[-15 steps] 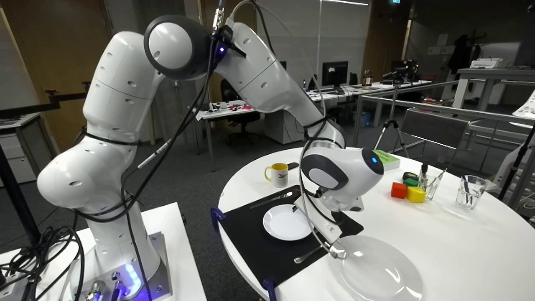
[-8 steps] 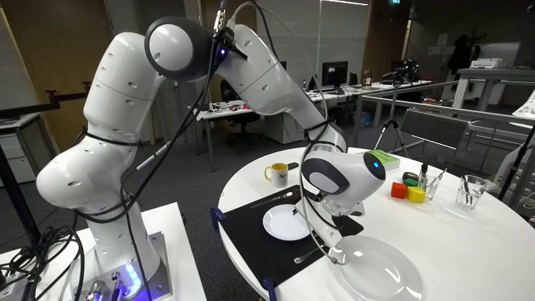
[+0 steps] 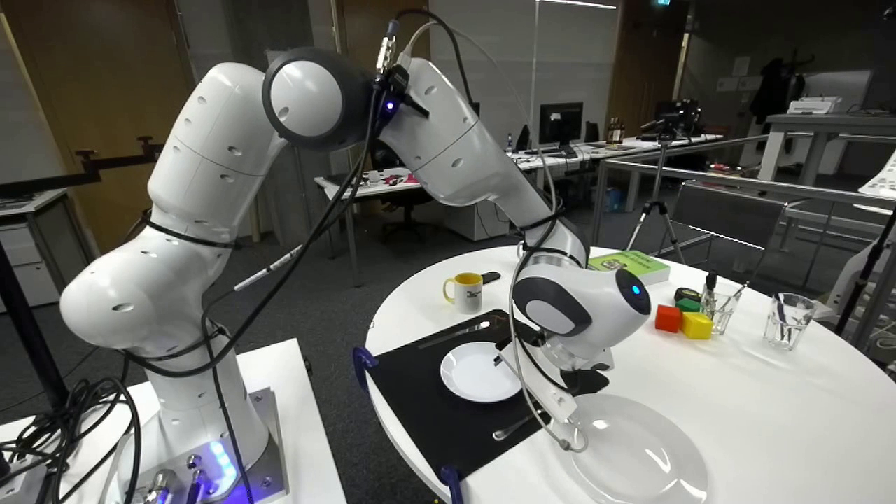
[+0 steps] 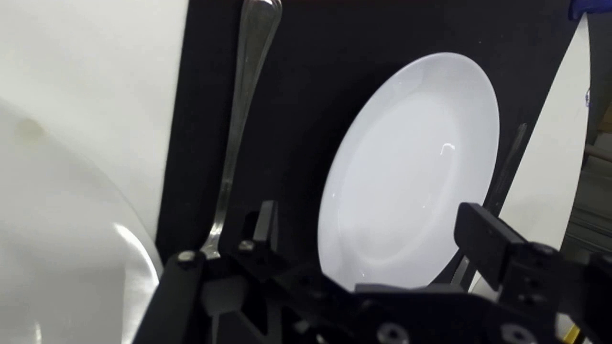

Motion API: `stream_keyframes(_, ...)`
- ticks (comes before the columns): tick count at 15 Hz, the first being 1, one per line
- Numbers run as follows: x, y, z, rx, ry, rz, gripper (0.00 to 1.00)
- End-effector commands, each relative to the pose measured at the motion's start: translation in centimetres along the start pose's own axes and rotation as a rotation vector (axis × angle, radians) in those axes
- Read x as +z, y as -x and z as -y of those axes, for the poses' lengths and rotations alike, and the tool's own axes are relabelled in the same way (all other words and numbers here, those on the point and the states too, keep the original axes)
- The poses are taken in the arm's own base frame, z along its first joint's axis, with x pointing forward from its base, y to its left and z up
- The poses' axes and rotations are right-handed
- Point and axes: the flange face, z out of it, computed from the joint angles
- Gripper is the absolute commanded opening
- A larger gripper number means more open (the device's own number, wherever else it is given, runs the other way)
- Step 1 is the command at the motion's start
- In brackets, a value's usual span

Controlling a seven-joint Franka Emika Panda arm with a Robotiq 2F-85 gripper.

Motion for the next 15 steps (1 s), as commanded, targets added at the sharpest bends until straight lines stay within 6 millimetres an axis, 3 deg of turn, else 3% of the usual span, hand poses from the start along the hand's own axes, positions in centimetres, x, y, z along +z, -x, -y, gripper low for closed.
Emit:
stream_keyframes(1,0.3,-1.4,-0.6,-0.005,-0.049,-0.005,1.0)
stream_keyframes(15,3.0,-4.3,-0.1,-0.056,-0.141,0.042,1.0)
